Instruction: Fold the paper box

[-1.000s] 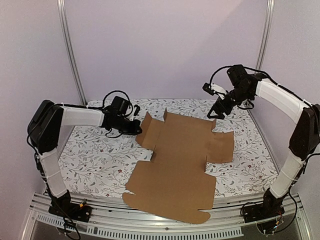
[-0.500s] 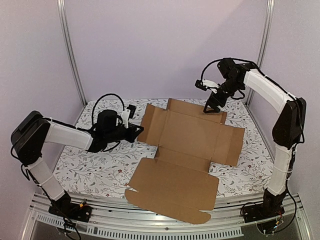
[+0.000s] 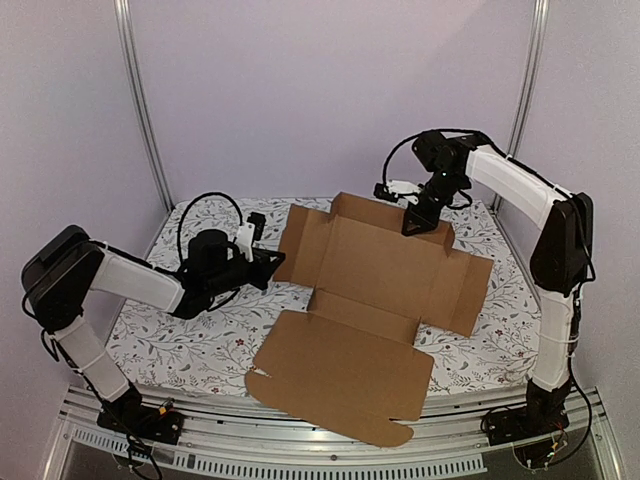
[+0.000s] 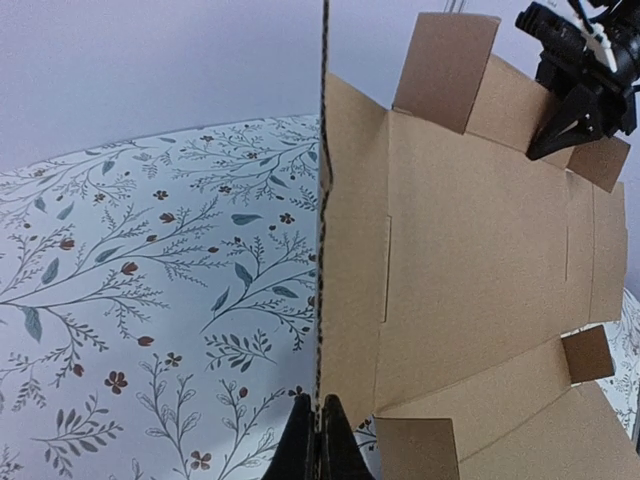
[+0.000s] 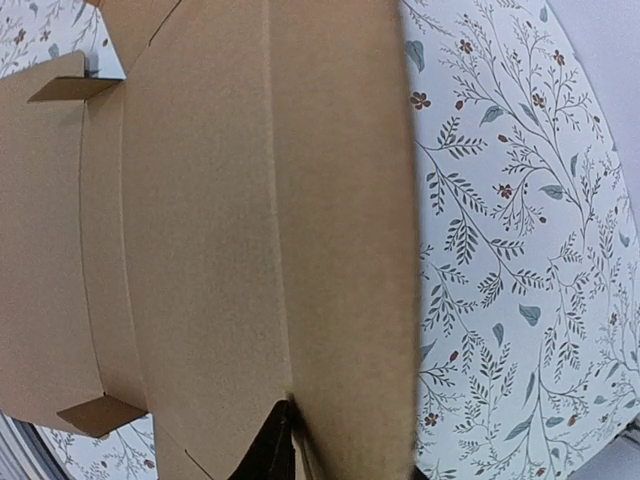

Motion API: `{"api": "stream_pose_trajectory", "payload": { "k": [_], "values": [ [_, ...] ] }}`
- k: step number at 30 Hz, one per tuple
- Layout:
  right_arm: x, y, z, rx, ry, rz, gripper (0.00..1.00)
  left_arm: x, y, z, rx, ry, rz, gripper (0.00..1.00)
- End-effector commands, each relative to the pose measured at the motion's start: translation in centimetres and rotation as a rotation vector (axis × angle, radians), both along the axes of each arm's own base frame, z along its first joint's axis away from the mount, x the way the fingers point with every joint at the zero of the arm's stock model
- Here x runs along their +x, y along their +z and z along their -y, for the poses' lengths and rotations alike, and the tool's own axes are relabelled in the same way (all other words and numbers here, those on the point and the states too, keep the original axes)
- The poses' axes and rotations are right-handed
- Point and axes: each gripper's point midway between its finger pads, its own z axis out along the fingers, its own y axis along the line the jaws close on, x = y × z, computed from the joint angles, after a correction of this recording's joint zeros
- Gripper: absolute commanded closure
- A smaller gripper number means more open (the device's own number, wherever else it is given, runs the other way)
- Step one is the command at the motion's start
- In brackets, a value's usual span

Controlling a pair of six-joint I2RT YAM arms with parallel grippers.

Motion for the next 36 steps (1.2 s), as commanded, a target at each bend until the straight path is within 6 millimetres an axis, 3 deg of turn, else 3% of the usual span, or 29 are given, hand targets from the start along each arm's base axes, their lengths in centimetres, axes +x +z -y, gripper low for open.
{"api": "stream_pose_trajectory", "payload": {
  "k": [1,5,9,13,19,23,27,33,36],
  "values": [
    [0.3,1.7,-0.6,-0.012,0.004,0.075,0.86,0.2,0.7,0.7,-0.038,0.001,0.035,1.00],
    [1.4,2.6,-1.0,-0.060,0.016,0.195,0.94,0.0,0.4,1.1,-0.031,-0.016,0.018,0.94],
    [2.0,2.7,-2.1,-0.188,0.111,0.376,1.00,-0.9,1.2,0.3,-0.025,-0.013,0.013,0.74],
    [1.5,3.0,-3.8,-0.260,0.196,0.528,1.00,-2.6,3.3,-1.9,-0.022,0.030,0.040,0.60],
    [1.3,4.2,-5.7,-0.308,0.272,0.794,1.00,-4.0,5.3,-6.8,0.033,0.171,0.081,0.49],
    [1.6,5.8,-6.0,-0.296,0.263,0.888,1.00,-3.3,4.9,-10.1,0.050,0.314,0.057,0.44],
    [2.9,8.0,-6.6,-0.305,0.259,1.008,1.00,-2.5,4.2,-11.7,0.016,0.379,0.023,0.41],
    [5.2,9.4,-8.6,-0.300,0.275,1.160,1.00,0.3,2.3,-11.9,0.044,0.412,-0.041,0.41],
    [5.0,7.8,-9.2,-0.297,0.318,1.148,1.00,1.9,1.4,-11.2,0.054,0.390,-0.076,0.41]
  ]
}}
